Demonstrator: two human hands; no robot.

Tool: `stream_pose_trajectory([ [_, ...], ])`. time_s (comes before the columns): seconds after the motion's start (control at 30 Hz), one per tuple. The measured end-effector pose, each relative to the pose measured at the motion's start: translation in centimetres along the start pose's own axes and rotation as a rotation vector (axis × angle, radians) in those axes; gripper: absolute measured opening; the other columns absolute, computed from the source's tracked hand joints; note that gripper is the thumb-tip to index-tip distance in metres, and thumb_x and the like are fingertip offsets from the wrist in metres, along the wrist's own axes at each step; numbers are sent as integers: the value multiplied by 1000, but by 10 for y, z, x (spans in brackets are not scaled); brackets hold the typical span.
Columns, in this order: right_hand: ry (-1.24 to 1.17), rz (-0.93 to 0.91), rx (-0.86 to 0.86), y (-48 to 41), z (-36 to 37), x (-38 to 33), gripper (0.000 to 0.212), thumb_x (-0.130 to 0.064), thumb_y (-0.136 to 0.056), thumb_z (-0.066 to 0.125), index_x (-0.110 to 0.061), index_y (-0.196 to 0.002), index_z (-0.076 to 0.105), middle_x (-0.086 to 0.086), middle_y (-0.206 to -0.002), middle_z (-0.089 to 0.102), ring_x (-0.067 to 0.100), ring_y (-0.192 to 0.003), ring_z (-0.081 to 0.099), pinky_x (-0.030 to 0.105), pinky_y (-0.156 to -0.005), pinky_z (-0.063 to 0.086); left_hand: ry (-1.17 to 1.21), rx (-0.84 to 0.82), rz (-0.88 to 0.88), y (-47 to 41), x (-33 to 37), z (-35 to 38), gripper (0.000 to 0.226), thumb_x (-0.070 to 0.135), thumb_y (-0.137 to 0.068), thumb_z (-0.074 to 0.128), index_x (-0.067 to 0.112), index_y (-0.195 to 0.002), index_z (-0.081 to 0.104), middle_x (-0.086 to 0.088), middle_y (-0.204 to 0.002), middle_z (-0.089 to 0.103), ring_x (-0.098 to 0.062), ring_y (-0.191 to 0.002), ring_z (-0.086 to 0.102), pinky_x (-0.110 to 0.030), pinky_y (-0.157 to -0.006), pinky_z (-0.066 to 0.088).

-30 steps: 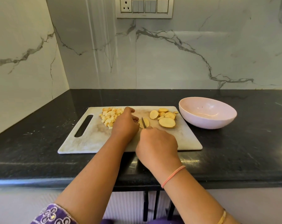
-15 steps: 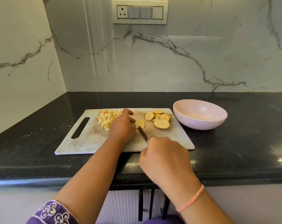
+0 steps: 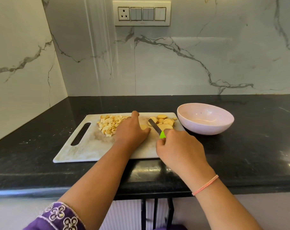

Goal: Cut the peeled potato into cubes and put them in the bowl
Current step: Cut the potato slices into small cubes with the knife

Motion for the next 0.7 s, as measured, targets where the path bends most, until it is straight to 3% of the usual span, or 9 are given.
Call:
stream_pose_trajectory([
  [0.23, -30, 6, -30, -12, 6, 3, 22, -34, -96, 38, -20, -84, 50, -5, -66, 45, 9, -57, 41, 24, -46, 26, 60, -113, 74, -6, 1, 3, 53, 36, -87, 61, 25, -133, 37, 5, -116, 61, -14, -103, 56, -28, -80, 49],
  [0.4, -16, 21, -52, -11, 15, 5, 22, -35, -96, 38, -20, -86, 50, -6, -66, 41, 17, -67, 46, 26, -48, 27, 55, -159, 98, -4, -1, 3, 53, 31, -86, 61, 27, -134, 38, 6, -123, 60, -14, -108, 55, -29, -85, 50],
  [0.7, -52, 15, -57, -2, 26, -5, 34, -31, -96, 36, -21, -65, 29, -4, -65, 38, 20, -69, 47, 27, -49, 26, 14, -152, 31, -1, -5, -1, 36, 28, -89, 55, 19, -123, 63, 1, -121, 63, -17, -108, 57, -27, -87, 45],
])
Point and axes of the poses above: each hand's wrist, its own y-axis away from the middle knuckle, its own z-axis out of the palm, x = y × z, the point moved 6 cm from there along -y, towards the middle knuckle
